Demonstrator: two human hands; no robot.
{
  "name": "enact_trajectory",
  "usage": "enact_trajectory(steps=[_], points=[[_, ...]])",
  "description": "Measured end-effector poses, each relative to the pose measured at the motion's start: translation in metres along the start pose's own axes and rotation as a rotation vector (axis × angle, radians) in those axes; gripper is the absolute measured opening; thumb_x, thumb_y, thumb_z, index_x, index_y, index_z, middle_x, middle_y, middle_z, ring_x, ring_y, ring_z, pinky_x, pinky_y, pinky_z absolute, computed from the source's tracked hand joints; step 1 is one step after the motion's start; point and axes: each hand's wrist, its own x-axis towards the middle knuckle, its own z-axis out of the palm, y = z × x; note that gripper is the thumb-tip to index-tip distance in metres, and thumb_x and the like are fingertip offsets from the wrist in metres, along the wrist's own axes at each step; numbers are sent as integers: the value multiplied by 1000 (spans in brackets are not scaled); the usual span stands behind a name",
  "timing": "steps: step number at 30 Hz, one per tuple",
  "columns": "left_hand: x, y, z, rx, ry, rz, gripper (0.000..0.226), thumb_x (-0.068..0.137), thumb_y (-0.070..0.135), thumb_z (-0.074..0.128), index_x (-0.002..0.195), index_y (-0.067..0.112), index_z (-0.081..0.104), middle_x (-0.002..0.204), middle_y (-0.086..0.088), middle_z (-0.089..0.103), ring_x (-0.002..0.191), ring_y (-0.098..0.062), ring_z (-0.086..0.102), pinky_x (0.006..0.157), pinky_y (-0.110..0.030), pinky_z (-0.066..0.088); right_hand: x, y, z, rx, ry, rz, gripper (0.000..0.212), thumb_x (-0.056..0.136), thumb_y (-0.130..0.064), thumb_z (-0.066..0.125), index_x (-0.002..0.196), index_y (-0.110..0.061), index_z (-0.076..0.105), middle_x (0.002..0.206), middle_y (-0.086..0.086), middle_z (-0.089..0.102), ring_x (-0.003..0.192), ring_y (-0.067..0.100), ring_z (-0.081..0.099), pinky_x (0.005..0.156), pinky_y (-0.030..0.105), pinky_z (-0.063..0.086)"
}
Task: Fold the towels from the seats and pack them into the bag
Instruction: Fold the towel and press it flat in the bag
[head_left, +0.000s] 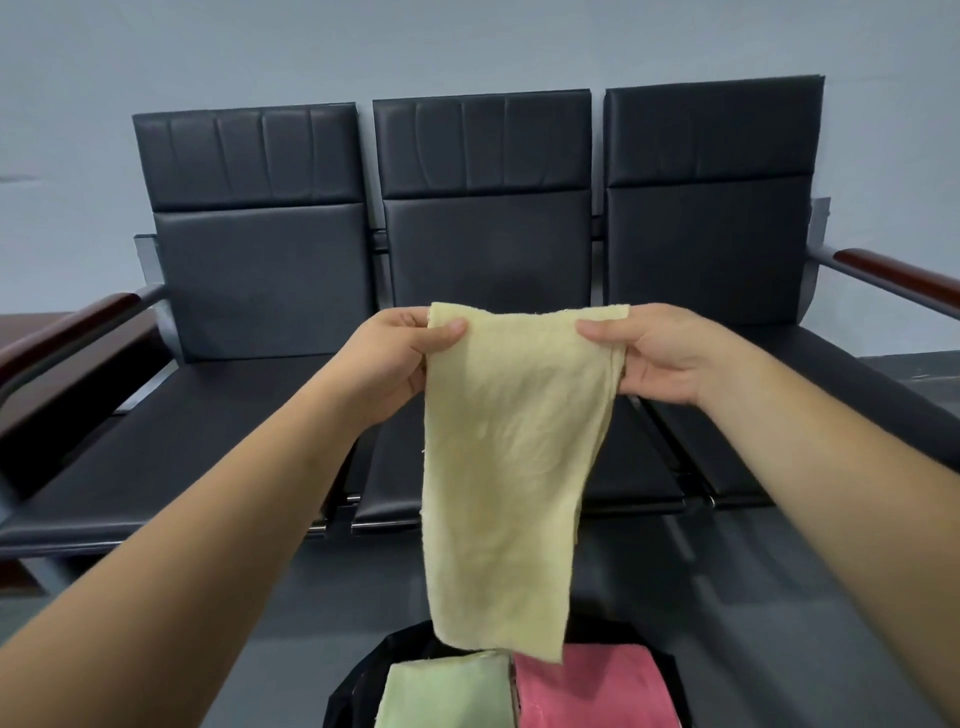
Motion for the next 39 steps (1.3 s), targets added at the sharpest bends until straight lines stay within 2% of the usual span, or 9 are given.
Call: enact_trajectory(steps=[7, 12, 19, 24, 28, 32, 35, 37, 39], points=[[70, 17, -9, -68, 252, -85, 26, 91, 11, 71, 115, 2, 68, 93, -8, 78, 80, -22, 76, 63, -31, 60, 61, -38, 10, -59, 179, 90, 26, 94, -14, 70, 118, -4, 69, 109, 12, 77, 97, 24, 76, 86, 40, 61], [126, 64, -16, -55, 302, 52, 25, 93, 7, 67, 117, 4, 66, 102, -11, 77, 84, -22, 76, 69, -33, 61, 99, -107, 8, 12, 293, -181, 27, 88, -13, 77, 112, -2, 70, 107, 15, 76, 79, 25, 77, 62, 38, 62], [154, 107, -21, -31, 296, 157, 11, 90, 14, 71, 100, 17, 71, 97, -1, 75, 85, -17, 74, 66, -25, 54, 110, -153, -3, 85, 237, -358, 27, 90, -12, 75, 114, -4, 69, 99, 9, 77, 84, 23, 77, 68, 35, 62], [136, 41, -20, -2, 295, 115, 15, 94, 12, 64, 107, 14, 70, 100, -2, 74, 85, -16, 69, 70, -22, 50, 113, -88, -10, -46, 241, -237, 17, 95, -15, 69, 109, -7, 66, 103, 7, 74, 92, 19, 72, 89, 36, 58], [93, -45, -25, 27, 217, 49, 10, 92, 9, 67, 96, 9, 76, 105, -11, 76, 97, -26, 72, 93, -37, 55, 107, 2, -22, -79, 279, -99, 26, 91, -13, 73, 115, -6, 68, 113, 9, 73, 104, 22, 69, 84, 31, 52], [40, -114, -18, 118, 210, -82, 11, 92, 13, 69, 91, 16, 79, 102, -9, 77, 95, -18, 68, 101, -41, 50, 79, 96, -29, -1, 247, 57, 15, 92, -4, 69, 107, -3, 70, 113, 15, 74, 106, 26, 69, 87, 34, 52], [9, -141, -14, 176, 207, -85, 14, 91, 19, 70, 84, 26, 80, 113, 6, 72, 105, -6, 63, 92, -24, 46, 59, 143, -35, 57, 128, 85, 24, 92, 7, 60, 115, 9, 67, 116, 23, 72, 112, 35, 69, 91, 43, 54], [-2, -148, -13, 133, 189, -58, 11, 92, 18, 70, 90, 19, 80, 122, 19, 66, 113, 5, 60, 87, -12, 41, 52, 159, -38, -14, 151, 66, 23, 91, 7, 63, 113, 7, 69, 112, 21, 74, 112, 36, 69, 92, 43, 56], [-7, -151, -9, 132, 148, -13, 13, 96, 18, 66, 100, 14, 78, 116, 13, 73, 112, -2, 65, 91, -15, 45, 50, 164, -40, -134, 242, -20, 18, 88, 0, 71, 105, -2, 75, 105, 13, 77, 110, 31, 70, 99, 44, 54]])
